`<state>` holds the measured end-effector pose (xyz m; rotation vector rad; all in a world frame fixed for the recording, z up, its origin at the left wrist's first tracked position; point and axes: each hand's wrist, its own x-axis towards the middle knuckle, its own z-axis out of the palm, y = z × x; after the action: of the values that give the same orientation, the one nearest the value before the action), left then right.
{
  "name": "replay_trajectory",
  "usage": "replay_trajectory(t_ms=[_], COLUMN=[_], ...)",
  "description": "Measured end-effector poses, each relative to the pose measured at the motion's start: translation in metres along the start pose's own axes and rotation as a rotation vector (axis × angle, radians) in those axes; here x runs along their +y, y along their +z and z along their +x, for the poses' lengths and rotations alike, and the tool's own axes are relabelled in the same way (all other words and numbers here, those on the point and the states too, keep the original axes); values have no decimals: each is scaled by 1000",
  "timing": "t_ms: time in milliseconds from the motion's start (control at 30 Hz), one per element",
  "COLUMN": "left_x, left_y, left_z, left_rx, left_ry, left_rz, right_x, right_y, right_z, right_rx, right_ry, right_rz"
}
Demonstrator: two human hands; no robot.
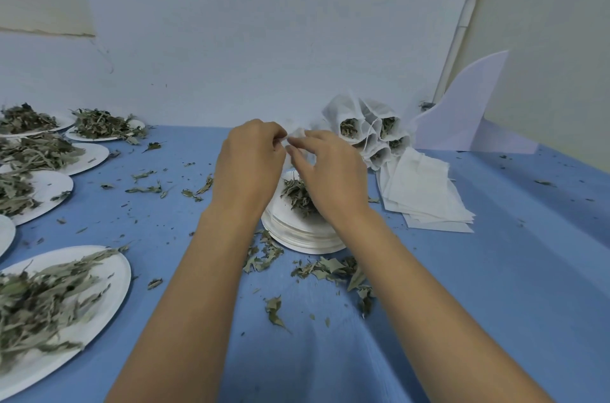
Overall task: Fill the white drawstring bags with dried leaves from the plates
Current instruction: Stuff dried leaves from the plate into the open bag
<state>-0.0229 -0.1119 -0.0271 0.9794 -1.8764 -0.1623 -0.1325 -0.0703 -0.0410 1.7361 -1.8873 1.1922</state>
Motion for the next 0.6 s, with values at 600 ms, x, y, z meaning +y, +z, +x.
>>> replay_trajectory(t_ms=[600], left_x=[-8], left_y=[0], left_z=[-1], left_rx=[-25], left_ry=[-295], left_rz=[-241], right_x=[31], right_y=[-40], right_z=[18], right_rx=[-384], right_ry=[348], right_rz=[326])
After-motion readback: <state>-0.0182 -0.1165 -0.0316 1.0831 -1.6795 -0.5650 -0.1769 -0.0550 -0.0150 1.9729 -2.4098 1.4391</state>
